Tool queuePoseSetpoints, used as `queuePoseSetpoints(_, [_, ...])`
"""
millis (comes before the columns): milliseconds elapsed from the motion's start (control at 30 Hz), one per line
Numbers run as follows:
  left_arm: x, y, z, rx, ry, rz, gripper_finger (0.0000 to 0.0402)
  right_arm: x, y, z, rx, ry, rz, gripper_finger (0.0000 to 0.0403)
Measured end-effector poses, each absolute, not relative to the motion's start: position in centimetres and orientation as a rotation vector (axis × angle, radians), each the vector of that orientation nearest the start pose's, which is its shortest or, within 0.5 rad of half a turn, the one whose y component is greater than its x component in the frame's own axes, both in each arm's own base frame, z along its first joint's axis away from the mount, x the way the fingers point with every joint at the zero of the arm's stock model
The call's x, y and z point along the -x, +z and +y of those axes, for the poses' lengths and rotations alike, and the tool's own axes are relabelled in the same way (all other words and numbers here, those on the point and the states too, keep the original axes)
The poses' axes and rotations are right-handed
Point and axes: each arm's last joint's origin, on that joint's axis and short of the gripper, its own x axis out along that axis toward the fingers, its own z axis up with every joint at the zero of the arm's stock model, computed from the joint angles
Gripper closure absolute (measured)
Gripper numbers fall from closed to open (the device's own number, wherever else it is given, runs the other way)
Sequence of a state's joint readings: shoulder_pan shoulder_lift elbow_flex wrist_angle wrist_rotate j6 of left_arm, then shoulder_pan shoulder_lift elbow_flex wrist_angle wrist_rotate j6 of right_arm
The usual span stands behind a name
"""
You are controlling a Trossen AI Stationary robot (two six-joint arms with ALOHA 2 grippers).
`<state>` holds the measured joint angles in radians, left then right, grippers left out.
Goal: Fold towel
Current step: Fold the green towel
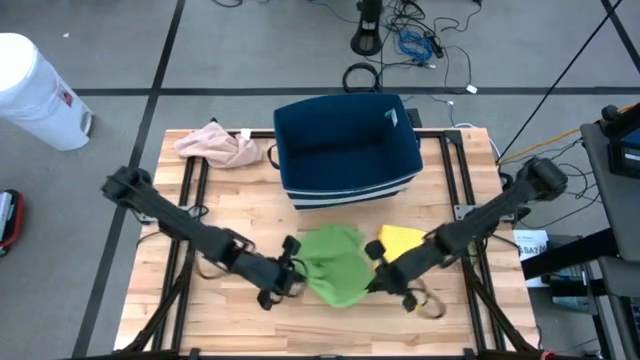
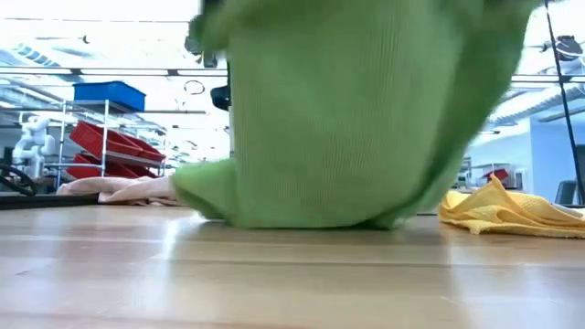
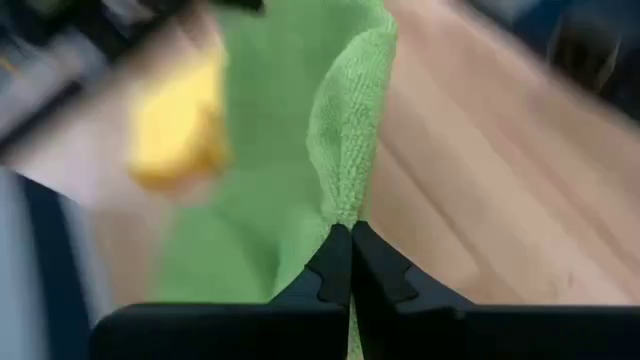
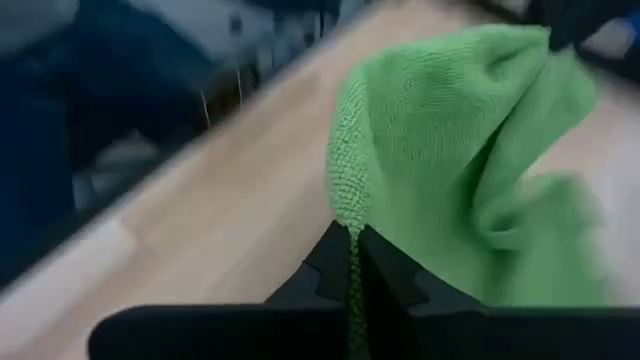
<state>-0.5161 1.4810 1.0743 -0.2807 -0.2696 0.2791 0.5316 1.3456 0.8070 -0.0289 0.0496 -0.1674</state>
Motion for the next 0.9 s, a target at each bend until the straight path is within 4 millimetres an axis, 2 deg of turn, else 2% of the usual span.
queuePoseSetpoints(67, [-27.4, 28.8, -15.0, -0.540, -0.293, 0.523, 0.0401, -23.4, 25.8, 13.6, 0.339, 0.520, 0.411, 0.0401])
queuePoseSetpoints(133, [-26.6, 30.4, -14.7, -0.545, -0.274, 0.471, 0.0401, -22.2, 27.9, 12.9, 0.357, 0.519, 0.316, 0.0401])
queuePoseSetpoints(233, [-25.8, 31.8, -14.2, -0.540, -0.234, 0.425, 0.0401, -20.6, 30.3, 11.9, 0.379, 0.508, 0.202, 0.0402])
queuePoseSetpoints(300, [-25.5, 32.3, -13.8, -0.541, -0.200, 0.412, 0.0401, -19.9, 31.2, 11.3, 0.405, 0.473, 0.163, 0.0402])
queuePoseSetpoints(533, [-25.7, 32.7, -12.9, -0.661, -0.045, 0.408, 0.0401, -19.8, 31.9, 9.3, 0.519, 0.318, 0.140, 0.0403])
queuePoseSetpoints(733, [-26.4, 32.9, -10.9, -0.724, 0.178, 0.437, 0.0401, -20.7, 31.8, 6.5, 0.580, 0.181, 0.195, 0.0403])
queuePoseSetpoints(833, [-26.5, 33.6, -10.2, -0.766, 0.311, 0.423, 0.0401, -20.9, 31.7, 5.5, 0.668, 0.117, 0.221, 0.0403])
queuePoseSetpoints(900, [-26.6, 34.1, -10.3, -0.787, 0.341, 0.393, 0.0401, -20.9, 32.0, 5.2, 0.727, 0.109, 0.219, 0.0403])
